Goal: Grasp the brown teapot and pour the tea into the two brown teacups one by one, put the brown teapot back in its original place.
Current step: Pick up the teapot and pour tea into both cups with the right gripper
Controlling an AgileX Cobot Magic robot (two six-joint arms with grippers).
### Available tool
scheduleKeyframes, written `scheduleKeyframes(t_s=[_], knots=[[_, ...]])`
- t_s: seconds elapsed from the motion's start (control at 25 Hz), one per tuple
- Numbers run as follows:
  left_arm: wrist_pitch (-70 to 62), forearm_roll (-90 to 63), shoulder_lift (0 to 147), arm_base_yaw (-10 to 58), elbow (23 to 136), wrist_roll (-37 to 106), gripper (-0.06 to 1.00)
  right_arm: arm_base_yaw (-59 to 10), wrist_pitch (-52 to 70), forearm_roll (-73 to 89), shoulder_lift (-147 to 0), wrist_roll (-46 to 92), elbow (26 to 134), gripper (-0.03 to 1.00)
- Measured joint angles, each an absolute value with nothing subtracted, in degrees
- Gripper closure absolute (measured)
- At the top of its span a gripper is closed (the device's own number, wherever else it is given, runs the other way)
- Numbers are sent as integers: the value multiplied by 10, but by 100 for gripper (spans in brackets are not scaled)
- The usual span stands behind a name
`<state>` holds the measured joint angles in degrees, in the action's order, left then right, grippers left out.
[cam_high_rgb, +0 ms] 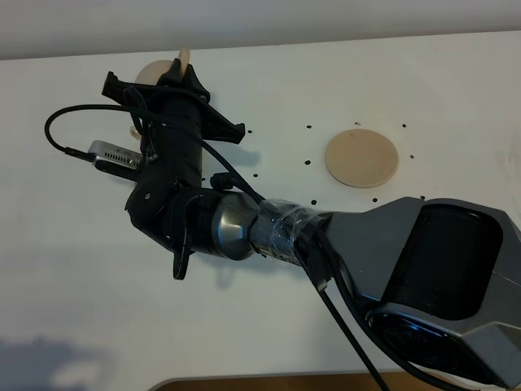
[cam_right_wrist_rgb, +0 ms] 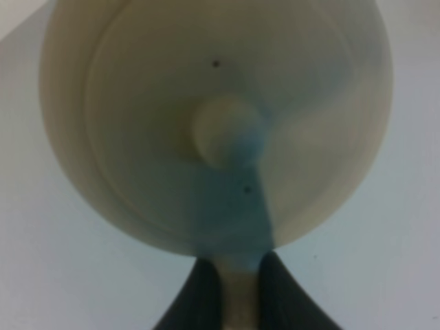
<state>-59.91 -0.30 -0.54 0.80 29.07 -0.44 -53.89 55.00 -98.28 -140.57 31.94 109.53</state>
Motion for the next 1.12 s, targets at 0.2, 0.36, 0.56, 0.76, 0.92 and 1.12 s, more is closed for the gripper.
scheduleKeyframes(t_s=[0.2, 0.36, 0.56, 0.76, 0.92, 1.12], knots=[[-599, -3, -5, 8, 291, -4, 48, -539, 550, -983, -1406, 323, 1095, 85], [-599, -3, -5, 8, 291, -4, 48, -539, 550, -983, -1406, 328, 1095, 85], [-599, -3, -5, 8, 291, -4, 48, -539, 550, -984, -1406, 329, 1095, 85], [-599, -3, -5, 8, 291, -4, 48, -539, 550, -983, -1406, 329, 1095, 85], [-599, -3, -5, 8, 291, -4, 48, -539, 550, -958, -1406, 300, 1095, 85], [-599, -3, -5, 8, 291, -4, 48, -539, 550, -908, -1406, 253, 1095, 85]])
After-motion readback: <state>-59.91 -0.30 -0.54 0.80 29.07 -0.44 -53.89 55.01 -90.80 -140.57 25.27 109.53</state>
